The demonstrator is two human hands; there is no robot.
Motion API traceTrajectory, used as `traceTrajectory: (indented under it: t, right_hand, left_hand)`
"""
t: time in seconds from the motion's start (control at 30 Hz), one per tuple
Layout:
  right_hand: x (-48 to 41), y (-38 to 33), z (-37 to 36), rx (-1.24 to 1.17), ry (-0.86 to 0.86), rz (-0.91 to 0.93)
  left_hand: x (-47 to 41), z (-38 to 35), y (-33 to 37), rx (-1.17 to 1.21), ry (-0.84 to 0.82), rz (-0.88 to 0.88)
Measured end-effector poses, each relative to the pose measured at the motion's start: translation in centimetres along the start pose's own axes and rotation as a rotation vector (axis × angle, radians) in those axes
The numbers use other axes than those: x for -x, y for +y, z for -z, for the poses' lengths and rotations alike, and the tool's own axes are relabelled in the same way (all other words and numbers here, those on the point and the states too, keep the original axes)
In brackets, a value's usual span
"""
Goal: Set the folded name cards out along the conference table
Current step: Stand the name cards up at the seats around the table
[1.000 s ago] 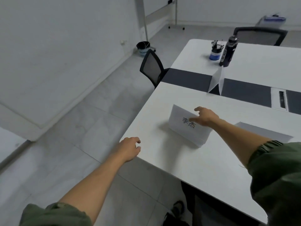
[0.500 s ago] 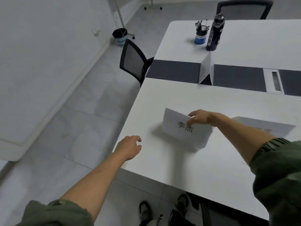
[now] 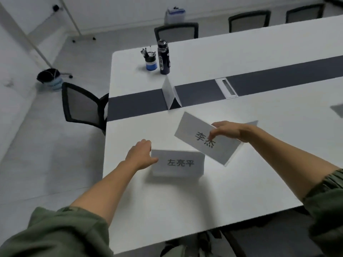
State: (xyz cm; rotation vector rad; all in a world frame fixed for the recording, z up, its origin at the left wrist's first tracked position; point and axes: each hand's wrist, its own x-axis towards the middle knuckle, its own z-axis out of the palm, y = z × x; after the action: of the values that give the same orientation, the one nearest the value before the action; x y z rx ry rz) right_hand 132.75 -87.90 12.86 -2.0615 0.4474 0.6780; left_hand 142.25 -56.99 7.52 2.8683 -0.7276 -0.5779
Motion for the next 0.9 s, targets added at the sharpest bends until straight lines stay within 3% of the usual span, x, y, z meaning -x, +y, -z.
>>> traceTrajectory:
  t: [0.2,0.37,0.47,0.57,0.7,0.9]
  right_hand:
    - [3.4,4.6,-1.0,-0.179,0.159,-0.132]
    - [5.7,7.8,-3.7,-0.439,0.254,-0.298]
    - [6.7,9.1,-5.2,-0.528,0.295,-0.347]
    - [7.6,10.5,-6.5,-0.599,0.338,-0.382]
    - [8.5,11.9,-8.1,-0.664,0.363,-0.404]
    - [10.3,12.8,-9.1,-0.717,0.389,-0.386]
  left_hand:
    - [-4.2,1.2,0.9,-0.126,-0.048,-0.187]
    - [-7.7,0.0,4.3,-0.100,-0.333,-0.374]
    - [-9.1,-1.8,5.7,-0.038,-0.578,-0.350]
    - [-10.1,-2.9,6.2,-0.055,-0.704,-0.329]
    - [-10.5,-2.8,6.0,0.013,-0.774,-0.267]
    - [-9.2,-2.1,6.3,0.116,-0.723,-0.212]
